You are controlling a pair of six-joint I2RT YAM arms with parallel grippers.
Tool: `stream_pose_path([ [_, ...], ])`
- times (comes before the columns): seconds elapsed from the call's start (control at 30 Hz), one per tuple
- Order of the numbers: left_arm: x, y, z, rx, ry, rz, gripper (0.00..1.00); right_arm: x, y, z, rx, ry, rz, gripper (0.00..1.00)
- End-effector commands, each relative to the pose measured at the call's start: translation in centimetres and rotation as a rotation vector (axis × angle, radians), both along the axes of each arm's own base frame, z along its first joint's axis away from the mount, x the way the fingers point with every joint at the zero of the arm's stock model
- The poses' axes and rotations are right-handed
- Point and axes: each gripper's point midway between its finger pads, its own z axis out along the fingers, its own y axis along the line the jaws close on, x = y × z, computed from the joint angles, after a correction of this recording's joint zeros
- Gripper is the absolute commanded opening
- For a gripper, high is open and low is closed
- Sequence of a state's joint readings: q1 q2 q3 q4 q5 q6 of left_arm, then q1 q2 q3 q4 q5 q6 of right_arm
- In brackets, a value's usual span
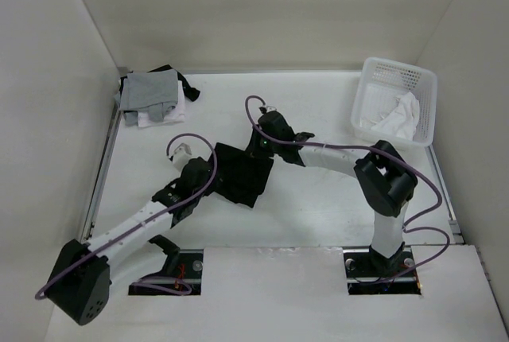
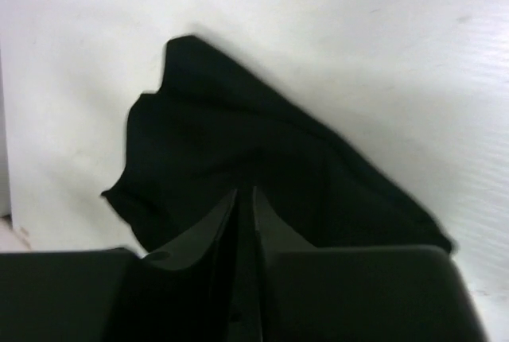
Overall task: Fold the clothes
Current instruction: Fold the tank top
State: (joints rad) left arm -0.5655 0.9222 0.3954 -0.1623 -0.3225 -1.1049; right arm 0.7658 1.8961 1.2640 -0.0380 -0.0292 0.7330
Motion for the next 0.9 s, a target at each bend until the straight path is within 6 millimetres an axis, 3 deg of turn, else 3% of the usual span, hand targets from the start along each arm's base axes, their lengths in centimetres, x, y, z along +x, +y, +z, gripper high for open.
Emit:
stream_pose_path([
  [0.0, 3.3, -1.0, 2.1, -0.031, -0.129, 0.029, 0.26, -2.1, 2.9, 0.9, 0.017, -0.021, 0.114, 0.10],
  [0.13, 4.9, 0.5, 0.4, -0.046, -0.123, 0.094, 0.25, -3.0, 5.1, -0.2, 0.024, 0.022, 0.190, 0.08],
  [0.33, 6.5, 0.7, -0.3, -0.107, -0.144, 0.106, 0.24, -1.7, 7.8, 0.0, 0.049, 0.025, 0.235, 0.08],
  [0.47, 5.9, 1.2, -3.0, -0.122, -0.054, 0.124, 0.24, -0.4, 9.1, -0.3, 0.074, 0.047, 0.219, 0.08],
  [0.6, 4.7, 1.5, -5.2, -0.155, 0.020, 0.135, 0.25, 1.1, 9.5, -2.0, 0.062, 0.092, 0.164, 0.09],
  [0.87, 2.9, 2.7, -6.1, -0.169, 0.046, 0.168, 0.25, 3.1, 9.4, -3.3, 0.050, 0.098, 0.020, 0.11],
])
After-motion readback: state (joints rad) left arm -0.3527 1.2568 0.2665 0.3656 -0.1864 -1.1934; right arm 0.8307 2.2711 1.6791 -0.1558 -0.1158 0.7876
